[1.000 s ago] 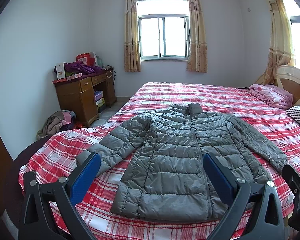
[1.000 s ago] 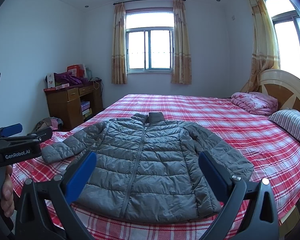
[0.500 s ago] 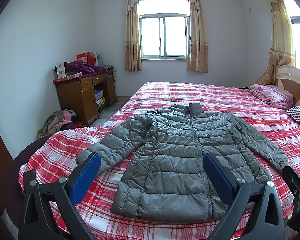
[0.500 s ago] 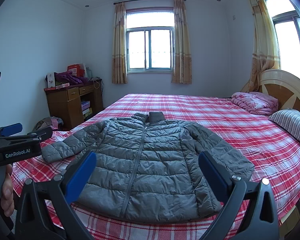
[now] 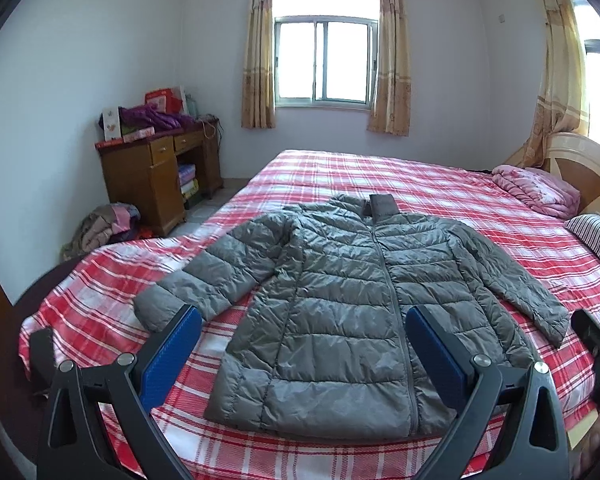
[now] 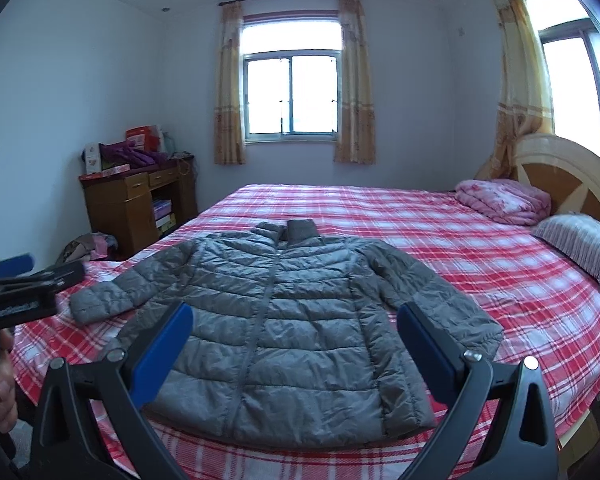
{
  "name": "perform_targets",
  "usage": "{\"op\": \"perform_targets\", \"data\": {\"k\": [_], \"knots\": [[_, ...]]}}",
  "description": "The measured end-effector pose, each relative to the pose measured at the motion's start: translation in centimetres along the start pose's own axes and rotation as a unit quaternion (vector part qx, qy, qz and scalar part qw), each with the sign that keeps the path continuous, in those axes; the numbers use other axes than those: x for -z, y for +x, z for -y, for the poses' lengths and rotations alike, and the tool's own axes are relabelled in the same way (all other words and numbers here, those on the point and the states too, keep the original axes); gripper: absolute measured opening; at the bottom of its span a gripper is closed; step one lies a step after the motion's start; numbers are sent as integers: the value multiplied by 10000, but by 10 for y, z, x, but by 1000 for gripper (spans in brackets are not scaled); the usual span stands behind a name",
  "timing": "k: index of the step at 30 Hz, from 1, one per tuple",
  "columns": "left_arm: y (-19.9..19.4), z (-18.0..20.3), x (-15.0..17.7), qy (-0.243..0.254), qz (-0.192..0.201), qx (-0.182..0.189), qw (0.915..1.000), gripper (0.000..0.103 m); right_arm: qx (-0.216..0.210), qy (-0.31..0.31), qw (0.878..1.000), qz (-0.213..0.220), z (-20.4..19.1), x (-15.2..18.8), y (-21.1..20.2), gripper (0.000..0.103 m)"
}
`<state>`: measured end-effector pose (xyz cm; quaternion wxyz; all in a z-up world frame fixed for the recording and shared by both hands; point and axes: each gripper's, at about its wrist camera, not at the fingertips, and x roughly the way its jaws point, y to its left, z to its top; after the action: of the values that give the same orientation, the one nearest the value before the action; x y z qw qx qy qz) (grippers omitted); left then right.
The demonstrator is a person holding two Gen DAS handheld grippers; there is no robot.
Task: Fold large clothes
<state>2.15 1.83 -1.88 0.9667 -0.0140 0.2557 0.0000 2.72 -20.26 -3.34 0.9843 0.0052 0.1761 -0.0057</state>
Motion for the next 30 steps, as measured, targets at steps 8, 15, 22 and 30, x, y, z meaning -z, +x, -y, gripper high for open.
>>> {"op": "perform_targets", "data": {"k": [8, 15, 22, 30], "knots": [[75, -12, 12, 48, -456, -320, 9984, 102, 799, 979, 9905, -539, 98, 19, 53, 103], [155, -24, 13, 162, -740, -637, 9951, 102, 1575, 1847, 9627, -1197, 193, 56, 107, 103], [231, -27, 26, 218, -1169, -1001, 9878, 102, 2018, 2479, 9316, -1731, 262, 83, 154, 103], [274, -46, 53, 236, -1540, -1430, 9774, 102, 1929, 2324, 9341, -1905, 281, 88, 186, 51]]}}
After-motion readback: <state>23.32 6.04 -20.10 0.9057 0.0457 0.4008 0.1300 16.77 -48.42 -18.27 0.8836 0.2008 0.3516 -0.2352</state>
